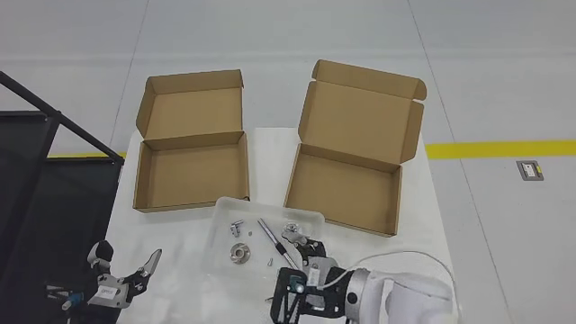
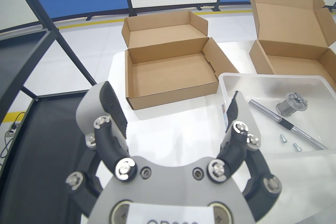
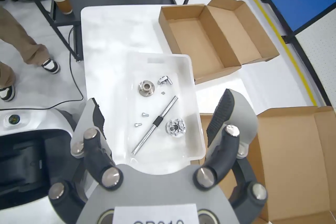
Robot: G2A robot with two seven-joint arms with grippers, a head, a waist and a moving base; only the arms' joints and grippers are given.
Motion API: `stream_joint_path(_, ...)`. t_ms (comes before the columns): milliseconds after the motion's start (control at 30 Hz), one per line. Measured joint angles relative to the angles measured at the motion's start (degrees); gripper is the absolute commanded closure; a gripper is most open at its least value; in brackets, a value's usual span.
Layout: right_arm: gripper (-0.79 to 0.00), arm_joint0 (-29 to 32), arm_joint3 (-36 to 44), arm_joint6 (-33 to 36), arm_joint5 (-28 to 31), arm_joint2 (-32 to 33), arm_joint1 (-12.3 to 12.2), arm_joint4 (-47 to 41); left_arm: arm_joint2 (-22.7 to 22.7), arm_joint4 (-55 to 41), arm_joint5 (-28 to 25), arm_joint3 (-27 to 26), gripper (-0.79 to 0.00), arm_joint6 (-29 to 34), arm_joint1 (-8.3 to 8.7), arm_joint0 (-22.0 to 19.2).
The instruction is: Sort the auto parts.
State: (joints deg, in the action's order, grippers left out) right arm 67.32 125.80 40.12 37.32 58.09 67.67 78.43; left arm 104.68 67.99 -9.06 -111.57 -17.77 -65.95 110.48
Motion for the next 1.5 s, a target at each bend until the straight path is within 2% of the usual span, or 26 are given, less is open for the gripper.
stream_joint_path(100, -0.785, 0.55, 0.14, -1.68, 0.0, 0.31, -0.03, 0.35, 0.0, 0.0, 0.0, 0.0, -0.785, 0.0, 0.0, 0.0)
stream_joint_path(333, -0.785, 0.79, -0.36, -0.3, 0.01, -1.59, 0.02, 2.64, 0.0, 0.0, 0.0, 0.0, -0.785, 0.0, 0.0, 0.0)
stream_joint_path(467, -0.785, -1.41, -2.55, 5.67, -2.63, -7.66, 0.99, 6.74, 0.0, 0.0, 0.0, 0.0, -0.785, 0.0, 0.0, 0.0)
stream_joint_path(567, -0.785, -5.44, -5.88, 11.8, -5.23, -13.33, 2.52, 8.18, 0.0, 0.0, 0.0, 0.0, -0.785, 0.0, 0.0, 0.0)
stream_joint_path(733, -0.785, -13.63, -12.93, 19.71, -11.33, -20.29, 6.02, 4.95, 0.0, 0.0, 0.0, 0.0, -0.785, 0.0, 0.0, 0.0)
stream_joint_path(900, -0.785, -19.6, -20.25, 21.58, -17.31, -20.77, 8.51, -2.69, 0.0, 0.0, 0.0, 0.0, -0.785, 0.0, 0.0, 0.0)
stream_joint_path(1500, -0.785, -19.54, -20.15, 21.57, -17.18, -20.75, 8.48, -2.37, 0.0, 0.0, 0.0, 0.0, -0.785, 0.0, 0.0, 0.0)
